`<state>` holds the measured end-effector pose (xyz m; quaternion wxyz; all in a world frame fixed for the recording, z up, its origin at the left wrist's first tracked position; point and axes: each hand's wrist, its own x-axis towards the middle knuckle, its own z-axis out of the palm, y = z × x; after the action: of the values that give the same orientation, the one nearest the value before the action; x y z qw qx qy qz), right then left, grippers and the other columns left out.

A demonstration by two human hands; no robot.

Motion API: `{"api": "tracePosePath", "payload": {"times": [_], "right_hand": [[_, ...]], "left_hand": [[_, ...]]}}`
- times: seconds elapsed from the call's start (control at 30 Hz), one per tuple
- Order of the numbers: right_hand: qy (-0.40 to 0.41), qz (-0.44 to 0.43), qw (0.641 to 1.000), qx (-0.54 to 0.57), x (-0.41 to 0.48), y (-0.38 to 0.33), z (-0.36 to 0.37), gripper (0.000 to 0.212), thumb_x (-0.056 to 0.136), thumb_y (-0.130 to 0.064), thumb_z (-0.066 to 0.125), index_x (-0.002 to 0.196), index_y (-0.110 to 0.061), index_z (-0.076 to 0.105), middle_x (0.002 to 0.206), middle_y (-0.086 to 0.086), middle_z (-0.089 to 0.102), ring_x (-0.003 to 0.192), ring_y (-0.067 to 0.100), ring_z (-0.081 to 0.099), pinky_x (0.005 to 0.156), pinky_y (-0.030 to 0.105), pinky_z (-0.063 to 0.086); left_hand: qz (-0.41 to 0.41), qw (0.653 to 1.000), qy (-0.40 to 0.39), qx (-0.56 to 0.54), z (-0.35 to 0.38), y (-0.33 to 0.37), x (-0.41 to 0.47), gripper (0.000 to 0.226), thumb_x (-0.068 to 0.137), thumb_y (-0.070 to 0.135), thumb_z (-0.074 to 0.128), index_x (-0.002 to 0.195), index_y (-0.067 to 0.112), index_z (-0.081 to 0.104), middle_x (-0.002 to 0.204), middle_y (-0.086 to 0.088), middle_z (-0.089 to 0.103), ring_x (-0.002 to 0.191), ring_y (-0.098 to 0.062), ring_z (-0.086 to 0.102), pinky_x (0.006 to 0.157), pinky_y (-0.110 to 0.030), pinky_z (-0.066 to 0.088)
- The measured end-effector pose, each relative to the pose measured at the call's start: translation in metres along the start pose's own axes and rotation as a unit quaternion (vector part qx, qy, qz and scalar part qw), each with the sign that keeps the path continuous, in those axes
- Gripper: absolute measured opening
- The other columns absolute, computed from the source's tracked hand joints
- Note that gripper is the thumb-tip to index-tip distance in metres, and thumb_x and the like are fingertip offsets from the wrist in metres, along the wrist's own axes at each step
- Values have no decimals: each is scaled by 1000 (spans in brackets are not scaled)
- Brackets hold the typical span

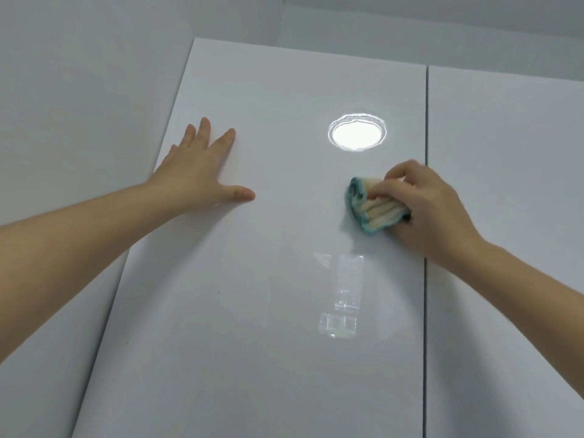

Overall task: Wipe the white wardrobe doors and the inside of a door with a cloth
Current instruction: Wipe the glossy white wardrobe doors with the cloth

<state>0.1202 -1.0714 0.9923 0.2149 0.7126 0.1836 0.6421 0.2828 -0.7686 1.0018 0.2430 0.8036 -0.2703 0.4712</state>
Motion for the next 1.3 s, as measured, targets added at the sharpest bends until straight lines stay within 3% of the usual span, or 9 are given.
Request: {"api": "tracePosePath", "payload": {"times": [0.2,0.27,0.43,0.53,0.63,0.83,0.93,1.1,1.3], "right_hand": [[-68,-131,989,-12,-68,-51,11,46,61,4,73,102,-16,70,98,8,62,74,28,55,57,28,43],[-71,-153,985,-34,-67,-53,10,46,61,5,72,103,-15,69,98,10,63,71,29,54,57,30,42],[-16,-31,998,-48,-22,-48,11,31,69,-7,70,98,-16,72,99,7,63,75,29,54,56,25,34],[10,35,999,-8,-4,-52,19,29,77,-24,62,104,-21,70,105,1,62,83,27,57,54,30,45],[14,6,1000,10,-15,-68,30,31,74,-19,70,104,-18,71,104,3,63,81,28,58,56,36,50],[-54,-153,987,8,-55,-113,47,30,77,-2,55,100,-14,70,100,3,65,69,25,49,51,32,41],[-17,-128,992,-6,-35,-110,47,32,80,-2,51,102,-13,71,100,3,67,68,26,50,51,29,38],[-23,-51,998,16,1,-118,59,46,64,-5,82,108,-15,69,107,0,66,76,26,54,55,23,34],[-30,-64,996,63,-11,-134,66,44,64,3,79,104,-14,71,104,0,67,73,25,55,50,28,44]], "left_hand": [[-1,1000,1,-3,1,-1,0,113,71,71,64,155,32,-1,163,-4,-15,150,-25,-14,120,-49,3],[-2,1000,0,-7,1,-2,0,113,71,71,64,155,33,-1,163,-3,-15,150,-24,-14,120,-48,2],[-1,1000,4,-9,2,-1,0,113,71,70,65,155,32,0,163,-3,-15,150,-25,-15,121,-49,2],[-1,1000,1,-10,1,-2,0,114,71,70,65,155,33,-1,163,-3,-16,150,-24,-15,120,-48,1],[-2,1000,-2,-6,1,-2,0,113,72,71,64,155,33,-3,163,-2,-17,150,-23,-16,121,-47,1],[8,1000,-12,16,-4,0,-3,111,74,73,60,155,33,-5,163,-2,-17,150,-23,-14,121,-47,6],[13,999,-19,32,-8,-4,-3,111,73,75,60,155,36,-4,163,1,-16,150,-21,-12,120,-48,11],[34,998,-4,56,-20,-10,-2,101,76,71,61,155,37,7,164,-2,1,150,-26,4,118,-51,19],[42,997,-3,71,-20,-14,-1,97,78,66,64,154,40,9,163,-3,3,149,-24,4,116,-52,19]]}}
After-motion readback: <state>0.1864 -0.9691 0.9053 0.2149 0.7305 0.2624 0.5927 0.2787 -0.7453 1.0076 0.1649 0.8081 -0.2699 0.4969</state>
